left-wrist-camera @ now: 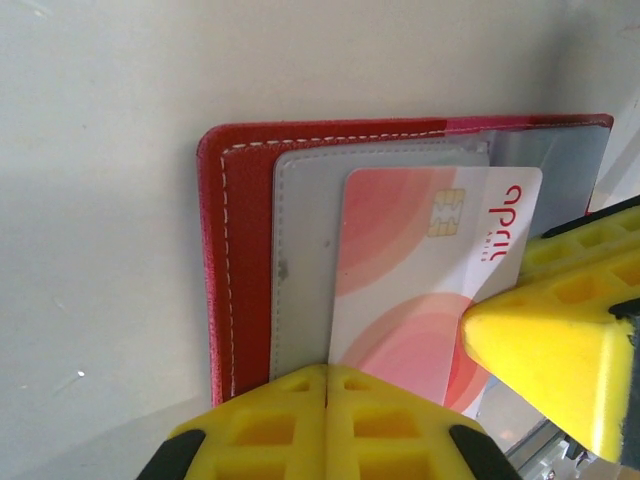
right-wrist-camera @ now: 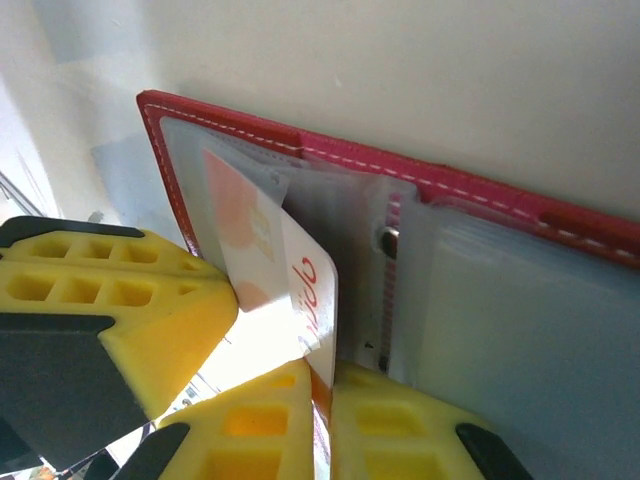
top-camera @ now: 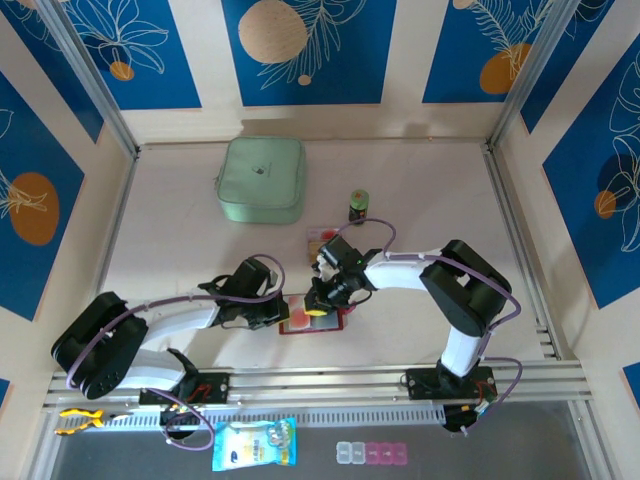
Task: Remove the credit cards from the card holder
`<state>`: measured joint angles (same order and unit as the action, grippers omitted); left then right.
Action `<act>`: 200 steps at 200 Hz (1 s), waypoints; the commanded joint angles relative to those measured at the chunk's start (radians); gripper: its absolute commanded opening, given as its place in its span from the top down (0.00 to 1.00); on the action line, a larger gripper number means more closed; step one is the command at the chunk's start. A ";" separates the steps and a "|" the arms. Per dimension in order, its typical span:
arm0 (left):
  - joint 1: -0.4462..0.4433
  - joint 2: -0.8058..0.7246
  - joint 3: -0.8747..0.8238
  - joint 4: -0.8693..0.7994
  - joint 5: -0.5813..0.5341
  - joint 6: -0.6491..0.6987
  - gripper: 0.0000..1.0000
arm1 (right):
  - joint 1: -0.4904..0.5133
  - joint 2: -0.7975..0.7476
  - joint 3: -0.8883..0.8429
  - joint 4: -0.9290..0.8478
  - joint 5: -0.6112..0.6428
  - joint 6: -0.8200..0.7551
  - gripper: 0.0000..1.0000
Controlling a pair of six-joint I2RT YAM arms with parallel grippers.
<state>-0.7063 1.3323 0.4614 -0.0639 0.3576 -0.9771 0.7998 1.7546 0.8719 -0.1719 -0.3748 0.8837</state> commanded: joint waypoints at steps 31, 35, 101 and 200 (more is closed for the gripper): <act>0.004 -0.004 0.000 -0.056 -0.023 0.013 1.00 | -0.017 -0.057 -0.005 -0.135 0.052 -0.056 0.91; 0.005 -0.004 -0.001 -0.053 -0.023 0.010 1.00 | -0.018 -0.058 0.000 -0.151 0.057 -0.063 0.91; 0.004 -0.012 -0.013 -0.038 -0.011 -0.003 1.00 | -0.019 -0.084 0.101 -0.380 0.161 -0.157 0.91; -0.012 -0.036 -0.021 -0.037 -0.007 -0.025 1.00 | 0.011 -0.074 0.195 -0.498 0.225 -0.192 0.91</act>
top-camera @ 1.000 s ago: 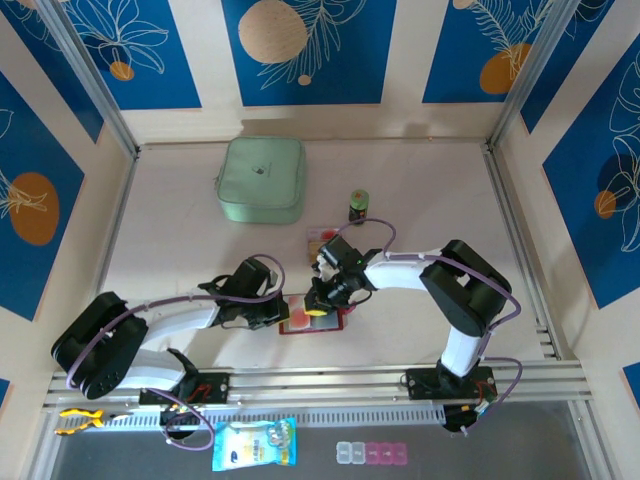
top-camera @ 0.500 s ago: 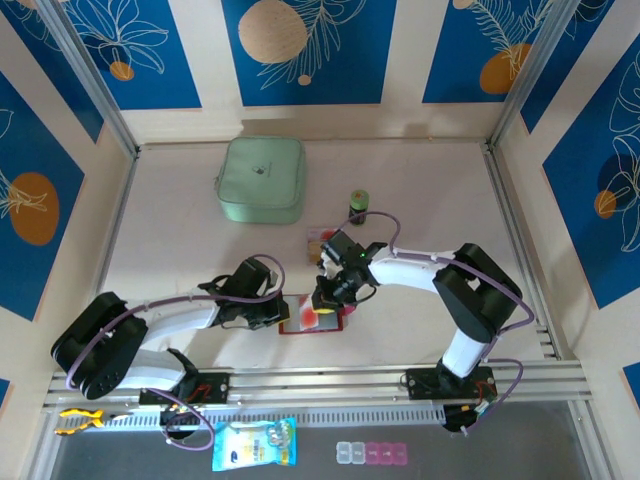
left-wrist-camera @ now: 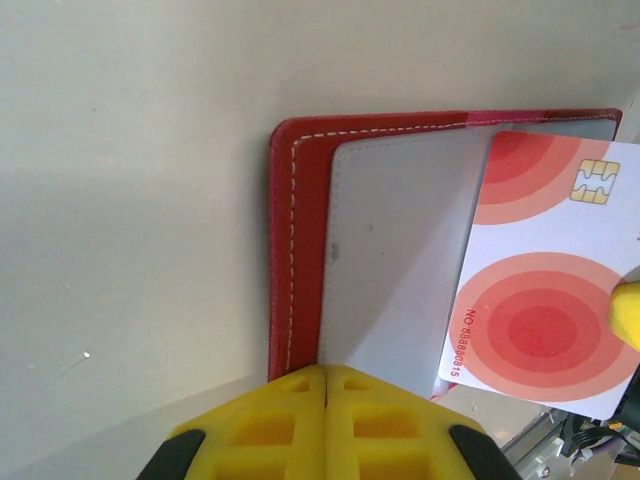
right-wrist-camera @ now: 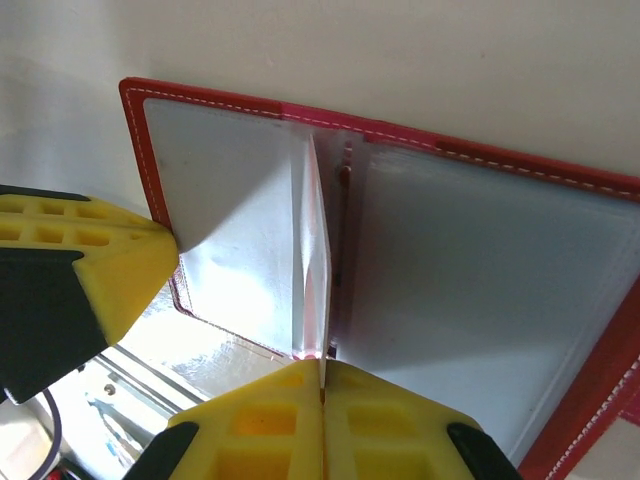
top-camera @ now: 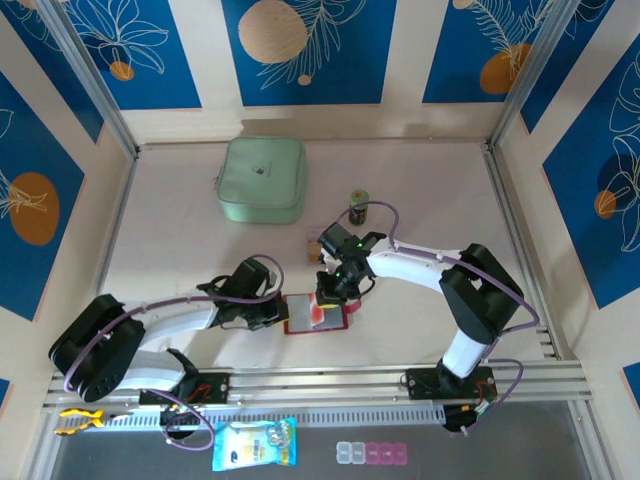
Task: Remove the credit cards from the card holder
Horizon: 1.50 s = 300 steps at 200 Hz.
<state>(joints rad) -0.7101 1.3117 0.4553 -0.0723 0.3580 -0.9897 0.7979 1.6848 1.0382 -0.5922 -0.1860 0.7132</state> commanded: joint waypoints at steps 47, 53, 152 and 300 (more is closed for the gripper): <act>-0.016 -0.004 -0.019 -0.021 -0.008 -0.015 1.00 | 0.027 -0.004 0.059 -0.118 0.062 -0.033 0.92; -0.016 -0.004 -0.019 -0.019 -0.007 -0.014 1.00 | 0.029 -0.003 0.063 -0.125 0.067 -0.035 0.92; -0.019 0.012 -0.020 -0.007 -0.010 -0.015 1.00 | 0.038 0.036 0.141 -0.217 0.089 -0.111 0.93; -0.019 0.023 -0.018 0.002 -0.006 -0.013 1.00 | 0.071 0.048 0.140 -0.170 0.110 -0.037 0.87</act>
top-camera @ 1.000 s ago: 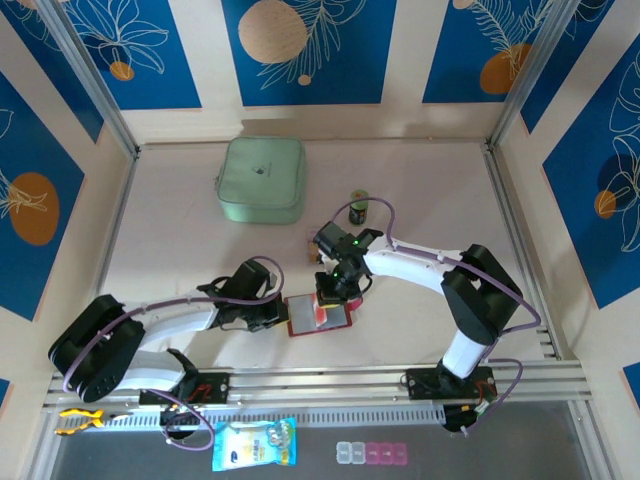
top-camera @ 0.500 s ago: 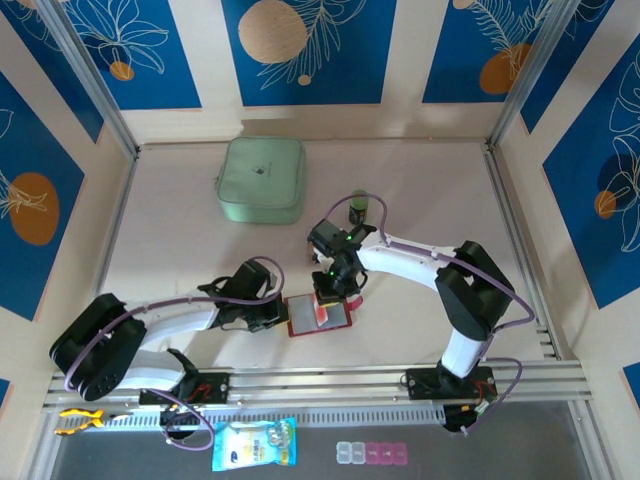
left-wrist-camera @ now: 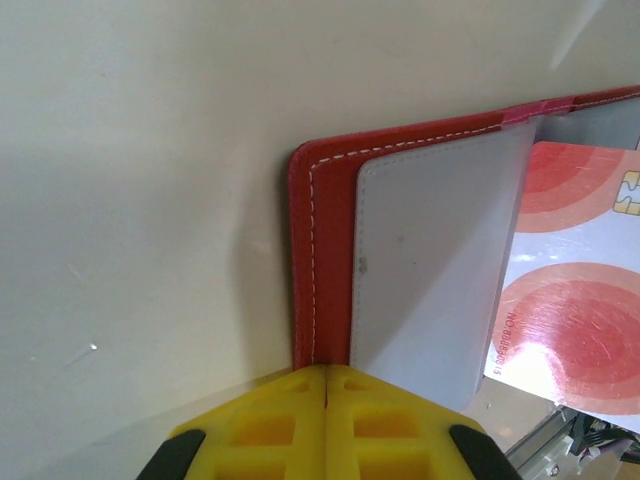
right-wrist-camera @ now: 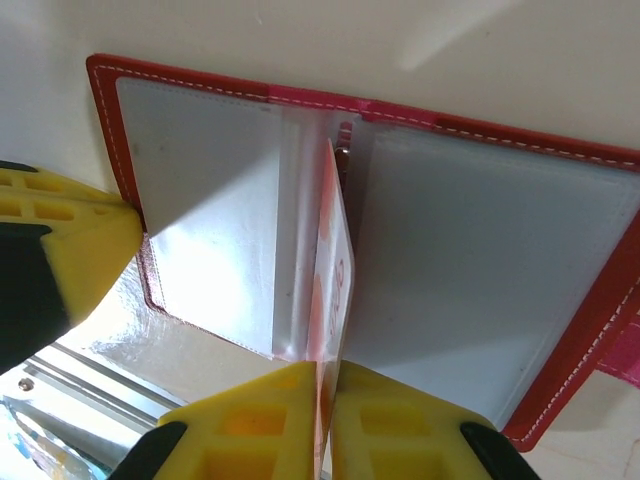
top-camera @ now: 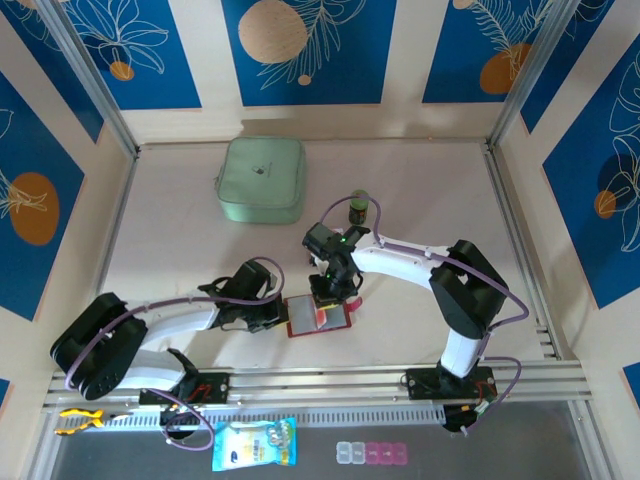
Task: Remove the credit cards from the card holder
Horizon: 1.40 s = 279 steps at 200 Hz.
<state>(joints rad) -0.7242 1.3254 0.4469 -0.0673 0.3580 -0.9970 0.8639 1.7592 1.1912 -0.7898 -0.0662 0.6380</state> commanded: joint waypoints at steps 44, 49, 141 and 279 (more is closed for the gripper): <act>-0.004 0.017 -0.010 0.001 -0.004 -0.004 1.00 | 0.006 -0.039 -0.041 0.064 0.003 0.073 0.88; -0.005 0.018 -0.009 0.002 -0.003 -0.005 1.00 | 0.006 -0.040 -0.044 0.066 0.005 0.074 0.89; -0.004 -0.025 0.005 -0.029 -0.028 0.006 1.00 | -0.015 -0.147 -0.038 0.018 0.039 0.036 0.95; 0.013 -0.209 -0.016 -0.136 -0.115 0.029 0.98 | -0.162 -0.222 0.093 -0.123 0.062 -1.063 1.00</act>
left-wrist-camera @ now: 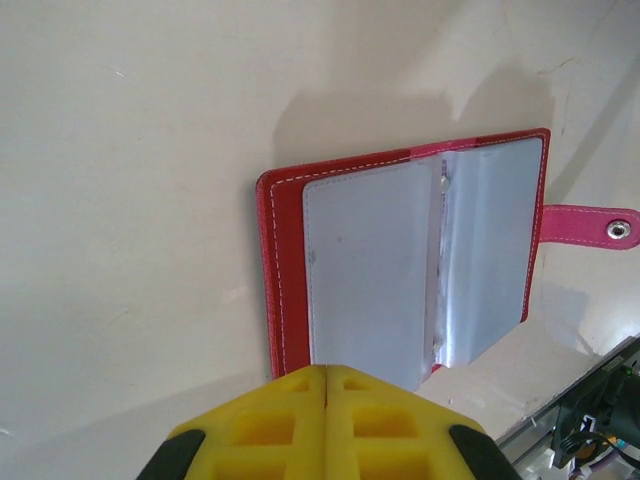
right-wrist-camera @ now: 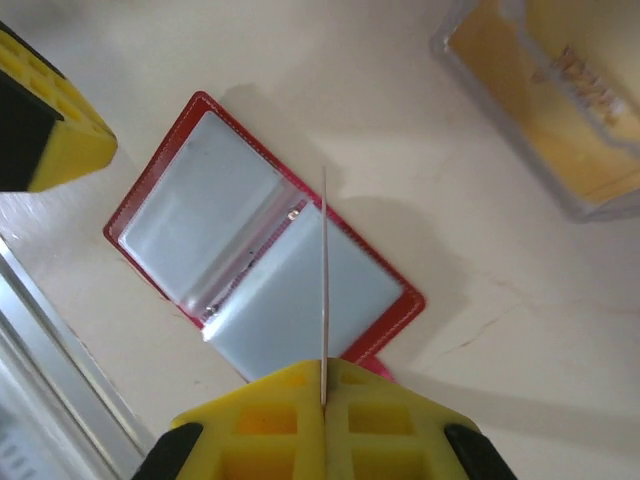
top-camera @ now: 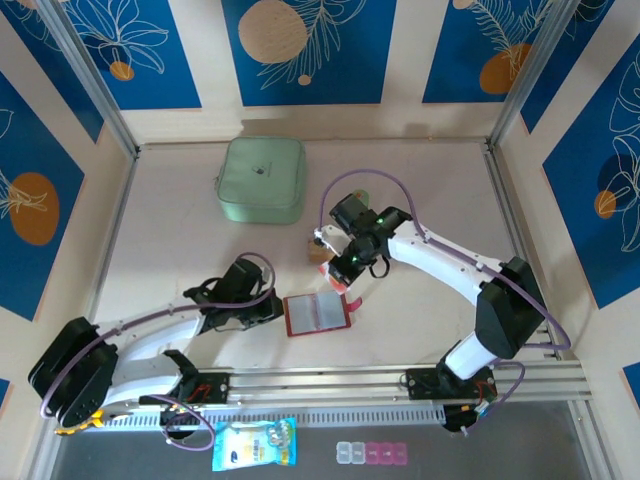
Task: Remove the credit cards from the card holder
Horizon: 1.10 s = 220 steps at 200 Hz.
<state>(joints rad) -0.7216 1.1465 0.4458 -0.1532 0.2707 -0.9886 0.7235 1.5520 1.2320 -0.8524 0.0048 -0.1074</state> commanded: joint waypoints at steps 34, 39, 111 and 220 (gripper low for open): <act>0.019 -0.066 -0.020 -0.080 -0.039 0.028 0.95 | -0.068 0.049 0.148 -0.110 0.024 -0.544 1.00; 0.023 -0.069 -0.020 -0.084 -0.040 0.030 0.95 | -0.080 0.070 0.179 -0.133 0.016 -0.563 1.00; 0.055 -0.078 -0.012 -0.109 -0.059 0.057 0.86 | -0.180 0.359 0.588 -0.298 -0.048 -0.728 1.00; 0.114 -0.005 0.004 -0.080 -0.043 0.088 0.84 | -0.223 0.614 0.842 -0.370 -0.036 -0.821 0.96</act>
<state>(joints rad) -0.6273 1.1294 0.4393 -0.2279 0.2264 -0.9314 0.5041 2.1414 2.0354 -1.1698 -0.0032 -0.8909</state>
